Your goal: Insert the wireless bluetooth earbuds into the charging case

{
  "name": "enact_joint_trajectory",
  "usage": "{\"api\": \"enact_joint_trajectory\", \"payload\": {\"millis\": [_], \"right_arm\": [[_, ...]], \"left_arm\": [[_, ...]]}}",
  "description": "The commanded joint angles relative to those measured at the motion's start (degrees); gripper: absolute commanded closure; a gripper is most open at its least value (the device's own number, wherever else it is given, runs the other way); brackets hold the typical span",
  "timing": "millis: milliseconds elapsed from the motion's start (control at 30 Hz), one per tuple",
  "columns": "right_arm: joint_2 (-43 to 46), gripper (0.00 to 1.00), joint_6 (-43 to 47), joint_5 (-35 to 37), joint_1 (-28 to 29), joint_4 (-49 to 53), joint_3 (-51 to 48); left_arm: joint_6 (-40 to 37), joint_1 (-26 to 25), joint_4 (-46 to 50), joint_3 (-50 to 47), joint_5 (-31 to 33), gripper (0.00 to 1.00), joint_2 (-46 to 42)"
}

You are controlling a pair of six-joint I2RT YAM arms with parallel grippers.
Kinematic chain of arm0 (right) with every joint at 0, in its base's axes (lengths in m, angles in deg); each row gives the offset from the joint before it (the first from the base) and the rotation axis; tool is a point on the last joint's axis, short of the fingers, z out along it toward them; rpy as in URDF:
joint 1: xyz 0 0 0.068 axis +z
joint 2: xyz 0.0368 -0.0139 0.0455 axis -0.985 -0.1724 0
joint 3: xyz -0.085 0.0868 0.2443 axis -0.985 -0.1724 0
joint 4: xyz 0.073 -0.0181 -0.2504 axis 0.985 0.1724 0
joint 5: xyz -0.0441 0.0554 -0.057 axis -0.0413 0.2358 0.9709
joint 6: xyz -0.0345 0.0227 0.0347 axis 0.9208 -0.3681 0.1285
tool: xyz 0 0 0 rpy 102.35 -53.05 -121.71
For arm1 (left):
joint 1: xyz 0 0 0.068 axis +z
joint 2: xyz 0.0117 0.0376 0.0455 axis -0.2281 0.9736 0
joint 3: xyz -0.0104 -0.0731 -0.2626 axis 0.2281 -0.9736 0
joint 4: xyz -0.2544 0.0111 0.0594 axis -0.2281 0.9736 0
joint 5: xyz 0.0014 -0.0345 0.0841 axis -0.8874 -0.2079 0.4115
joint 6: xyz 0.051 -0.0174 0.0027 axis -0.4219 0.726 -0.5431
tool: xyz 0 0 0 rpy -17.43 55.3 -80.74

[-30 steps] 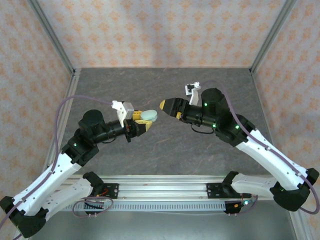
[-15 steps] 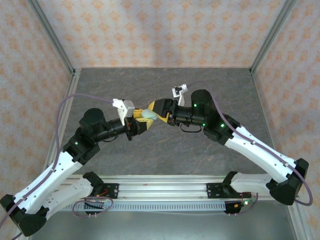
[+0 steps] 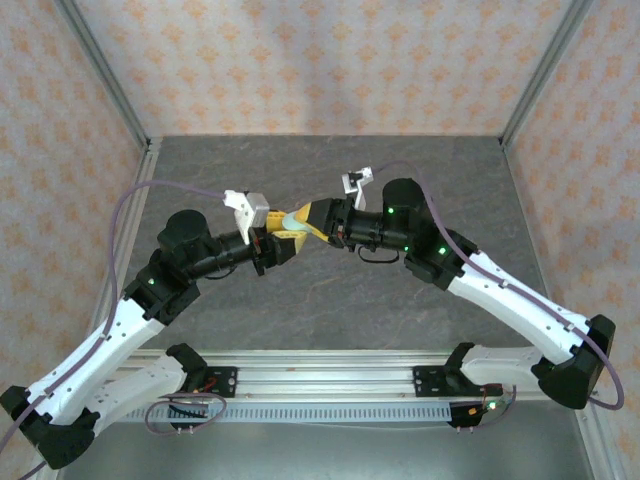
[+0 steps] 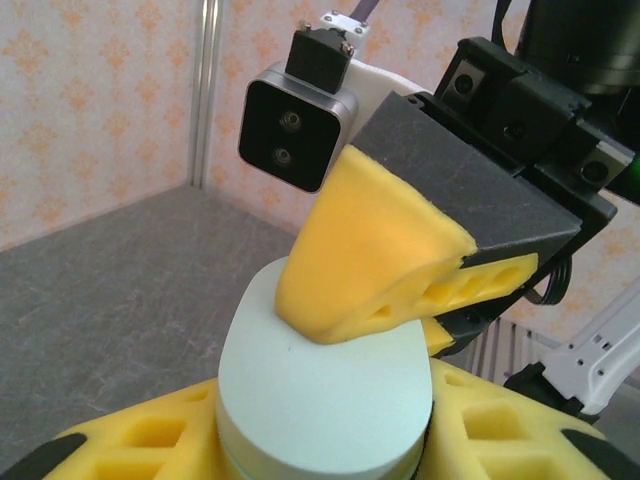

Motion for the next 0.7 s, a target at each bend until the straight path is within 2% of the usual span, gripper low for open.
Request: {"api": "enact_joint_trajectory", "payload": {"millis": [0,133,200,367,667], "right_arm": [[0.9,0.76,-1.4,-0.8,-0.2,-3.9,-1.3],[1.9,0.8,-3.1,0.2,-1.9,-4.4,-2.6],[2.7,0.81,-3.3,1.2,-3.2,-2.7,-3.1],[3.7,0.83,-1.6,2.5,-8.2,5.1,-3.9],[0.5,0.83,2.1,0.2,-16.2,4.7,-13.0]], "left_arm": [[-1.7,-0.5,2.9,1.9,-1.6,0.48,0.0],[-3.9,-0.5,6.5,2.5,1.3,0.3,-1.6],[-5.4,-0.5,8.6,2.8,3.3,0.24,-2.7],[-9.3,-0.4,15.9,4.1,7.2,0.18,-5.0],[-11.0,-0.4,23.4,2.5,16.1,0.17,-9.2]]}}
